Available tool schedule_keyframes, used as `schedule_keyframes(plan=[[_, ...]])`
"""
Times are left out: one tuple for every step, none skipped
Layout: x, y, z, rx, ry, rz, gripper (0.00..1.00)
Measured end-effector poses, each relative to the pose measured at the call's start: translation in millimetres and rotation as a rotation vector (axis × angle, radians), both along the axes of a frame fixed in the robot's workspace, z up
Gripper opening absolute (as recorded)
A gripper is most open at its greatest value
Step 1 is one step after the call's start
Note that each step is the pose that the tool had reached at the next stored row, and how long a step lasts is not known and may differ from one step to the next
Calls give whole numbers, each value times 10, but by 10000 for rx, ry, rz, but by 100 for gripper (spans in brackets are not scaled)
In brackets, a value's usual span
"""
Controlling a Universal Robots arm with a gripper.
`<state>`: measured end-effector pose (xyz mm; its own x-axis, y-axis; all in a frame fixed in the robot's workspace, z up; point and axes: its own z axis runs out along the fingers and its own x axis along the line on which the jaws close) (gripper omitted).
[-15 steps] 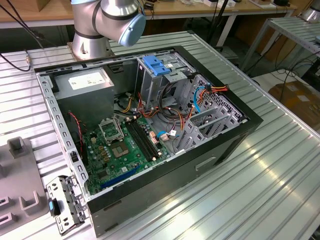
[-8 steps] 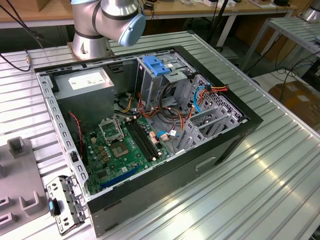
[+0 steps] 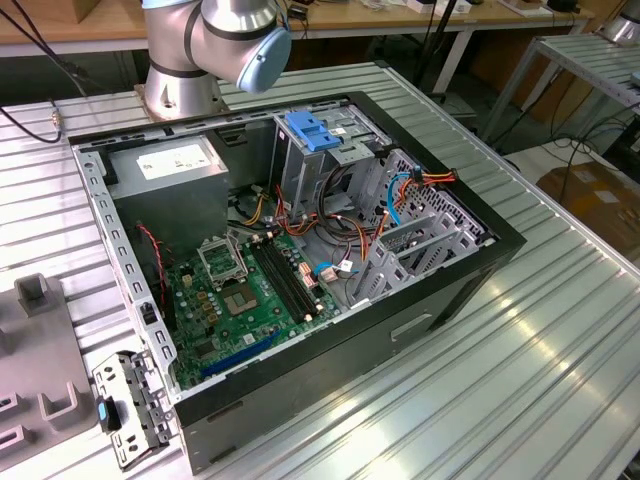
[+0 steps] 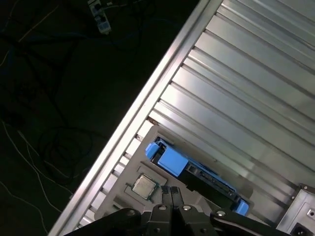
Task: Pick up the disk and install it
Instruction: 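Pick up the disk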
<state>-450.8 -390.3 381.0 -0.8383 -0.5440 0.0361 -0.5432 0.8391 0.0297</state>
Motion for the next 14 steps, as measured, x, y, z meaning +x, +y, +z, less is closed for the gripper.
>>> schedule_keyframes(plan=[[0,0,0,0,-18,55,11],[0,0,-1,1,-30,160,11],[0,0,-1,1,-33,303,11],[0,0,-1,2,-34,492,11],[0,0,-1,1,-34,616,11],[0,0,-1,2,-35,855,11],[-1,0,-1,3,-35,976,11],[0,0,0,2,-33,1115,11],[0,0,-1,3,-34,1281,11],[0,0,-1,3,-35,1393,11],[0,0,0,3,-34,1560,11],[0,0,-1,3,-34,1680,11],[0,0,-1,4,-34,1867,11],[0,0,-1,4,-34,1991,11]])
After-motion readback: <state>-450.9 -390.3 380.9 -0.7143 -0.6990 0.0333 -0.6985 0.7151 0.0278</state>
